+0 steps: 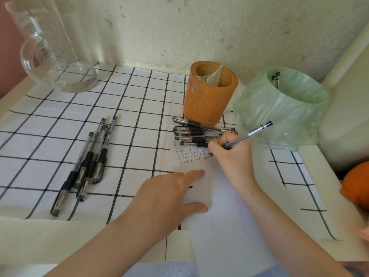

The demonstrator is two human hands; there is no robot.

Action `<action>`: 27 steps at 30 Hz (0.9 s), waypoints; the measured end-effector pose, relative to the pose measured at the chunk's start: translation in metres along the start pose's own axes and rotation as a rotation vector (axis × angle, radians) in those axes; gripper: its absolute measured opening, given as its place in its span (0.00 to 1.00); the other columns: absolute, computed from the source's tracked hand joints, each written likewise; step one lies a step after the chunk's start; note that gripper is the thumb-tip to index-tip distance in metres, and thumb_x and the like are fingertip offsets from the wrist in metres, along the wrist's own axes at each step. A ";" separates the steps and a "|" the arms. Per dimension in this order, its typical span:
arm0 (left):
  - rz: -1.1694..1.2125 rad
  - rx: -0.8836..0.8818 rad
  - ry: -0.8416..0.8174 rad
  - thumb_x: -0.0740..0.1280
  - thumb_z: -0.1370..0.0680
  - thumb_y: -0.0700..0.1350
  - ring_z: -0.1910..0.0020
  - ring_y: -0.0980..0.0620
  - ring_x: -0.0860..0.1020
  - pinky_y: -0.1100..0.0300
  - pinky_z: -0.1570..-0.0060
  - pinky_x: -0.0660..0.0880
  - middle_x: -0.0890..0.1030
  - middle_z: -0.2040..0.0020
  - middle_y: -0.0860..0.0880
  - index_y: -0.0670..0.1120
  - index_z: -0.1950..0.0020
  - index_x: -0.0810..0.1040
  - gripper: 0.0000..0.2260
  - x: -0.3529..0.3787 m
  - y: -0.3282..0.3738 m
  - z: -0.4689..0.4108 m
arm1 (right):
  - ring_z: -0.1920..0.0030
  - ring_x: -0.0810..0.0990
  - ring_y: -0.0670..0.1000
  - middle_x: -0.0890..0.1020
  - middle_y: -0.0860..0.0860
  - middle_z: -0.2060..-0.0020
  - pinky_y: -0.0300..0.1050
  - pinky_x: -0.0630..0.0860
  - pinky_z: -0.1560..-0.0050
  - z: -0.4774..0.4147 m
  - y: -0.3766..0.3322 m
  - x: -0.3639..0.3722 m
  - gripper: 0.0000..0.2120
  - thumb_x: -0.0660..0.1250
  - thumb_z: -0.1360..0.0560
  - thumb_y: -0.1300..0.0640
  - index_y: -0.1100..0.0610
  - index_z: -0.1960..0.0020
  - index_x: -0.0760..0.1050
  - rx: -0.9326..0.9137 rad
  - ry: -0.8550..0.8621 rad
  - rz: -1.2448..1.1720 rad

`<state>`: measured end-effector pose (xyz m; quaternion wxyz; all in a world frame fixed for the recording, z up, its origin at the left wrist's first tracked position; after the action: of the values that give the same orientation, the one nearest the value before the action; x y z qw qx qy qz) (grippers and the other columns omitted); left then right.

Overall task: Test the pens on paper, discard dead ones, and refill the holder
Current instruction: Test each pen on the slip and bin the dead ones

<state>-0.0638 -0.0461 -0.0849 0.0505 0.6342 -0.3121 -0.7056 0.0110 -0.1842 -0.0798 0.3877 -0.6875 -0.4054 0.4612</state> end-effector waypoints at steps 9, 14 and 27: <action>-0.009 -0.009 -0.013 0.61 0.27 0.64 0.45 0.57 0.73 0.64 0.52 0.67 0.74 0.45 0.59 0.65 0.29 0.54 0.29 -0.001 0.000 0.001 | 0.75 0.59 0.43 0.61 0.45 0.81 0.31 0.60 0.73 0.000 0.001 -0.003 0.20 0.66 0.31 0.70 0.56 0.73 0.59 0.024 0.026 0.014; -0.014 -0.008 -0.036 0.61 0.27 0.64 0.46 0.57 0.73 0.65 0.57 0.63 0.74 0.47 0.59 0.64 0.28 0.54 0.29 0.001 0.000 0.001 | 0.75 0.60 0.43 0.61 0.45 0.80 0.31 0.61 0.73 -0.001 0.003 -0.002 0.20 0.66 0.31 0.70 0.56 0.73 0.60 0.036 0.018 0.033; 0.608 -0.102 0.116 0.54 0.21 0.33 0.58 0.60 0.72 0.74 0.56 0.67 0.75 0.55 0.55 0.54 0.26 0.52 0.27 -0.025 -0.004 -0.007 | 0.79 0.66 0.47 0.70 0.49 0.79 0.36 0.59 0.78 0.013 -0.006 0.009 0.15 0.66 0.32 0.46 0.59 0.66 0.75 0.550 -0.260 -0.590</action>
<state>-0.0515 -0.0339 -0.0658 0.3086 0.5476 -0.4484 -0.6355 -0.0002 -0.1715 -0.0810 0.6179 -0.3488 -0.4922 0.5042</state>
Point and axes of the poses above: each hand's wrist, its own z-axis away from the middle knuckle, its own x-axis out of the palm, y = z × x, the point moved 8 cm from there along -z, towards the middle knuckle
